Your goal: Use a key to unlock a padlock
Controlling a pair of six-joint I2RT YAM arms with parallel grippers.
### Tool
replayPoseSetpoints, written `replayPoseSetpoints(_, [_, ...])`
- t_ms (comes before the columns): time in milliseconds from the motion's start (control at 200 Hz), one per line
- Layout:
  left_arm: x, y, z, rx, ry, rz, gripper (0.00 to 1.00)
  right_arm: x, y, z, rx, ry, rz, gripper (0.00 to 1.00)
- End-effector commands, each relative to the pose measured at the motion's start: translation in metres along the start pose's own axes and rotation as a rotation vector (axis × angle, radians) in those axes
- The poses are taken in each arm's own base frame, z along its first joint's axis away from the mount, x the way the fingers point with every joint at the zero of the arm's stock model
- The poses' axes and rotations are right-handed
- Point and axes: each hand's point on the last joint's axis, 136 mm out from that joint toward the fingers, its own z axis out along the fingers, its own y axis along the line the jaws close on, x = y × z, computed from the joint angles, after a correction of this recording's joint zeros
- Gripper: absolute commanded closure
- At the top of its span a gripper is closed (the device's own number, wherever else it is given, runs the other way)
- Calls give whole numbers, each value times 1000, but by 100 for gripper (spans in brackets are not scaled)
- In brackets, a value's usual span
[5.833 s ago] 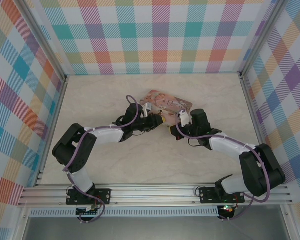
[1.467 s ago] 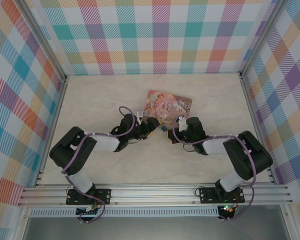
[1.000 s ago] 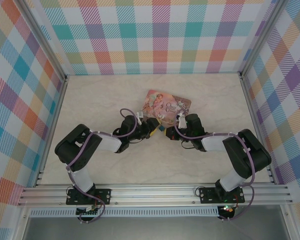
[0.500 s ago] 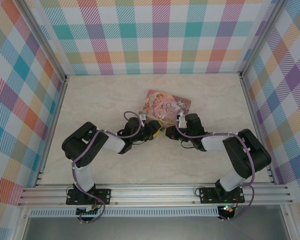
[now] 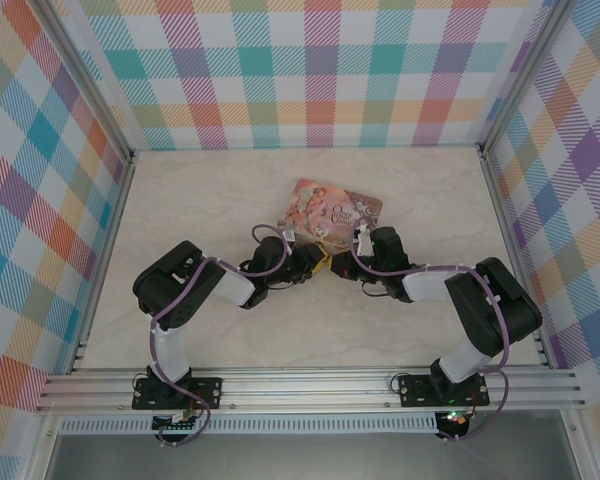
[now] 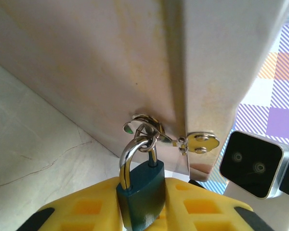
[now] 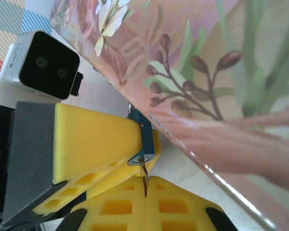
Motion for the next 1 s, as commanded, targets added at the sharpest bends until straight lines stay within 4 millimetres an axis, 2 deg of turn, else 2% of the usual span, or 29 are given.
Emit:
replayPoseSetpoints(0, [1, -24, 4, 75, -7, 23, 78, -11, 17, 3, -62, -16, -31, 98])
replayPoseSetpoints(250, [1, -24, 2, 74, -10, 27, 90, -11, 21, -2, -66, -19, -38, 94])
replayPoseSetpoints(430, [0, -27, 0, 60, -16, 43, 100, -9, 13, -18, 8, -24, -97, 75])
replayPoseSetpoints(595, [1, -35, 1, 67, -4, 50, 100, 0, 3, -37, 99, -1, -193, 62])
replayPoseSetpoints(695, [1, -39, 2, 71, 1, 47, 100, -5, 6, -53, 139, -41, -314, 56])
replayPoseSetpoints(800, [1, -44, 2, 80, 6, 39, 100, -14, 23, -70, 154, -127, -499, 48])
replayPoseSetpoints(995, [2, -52, 1, 83, 16, 11, 100, -20, 56, -81, 250, -217, -979, 47])
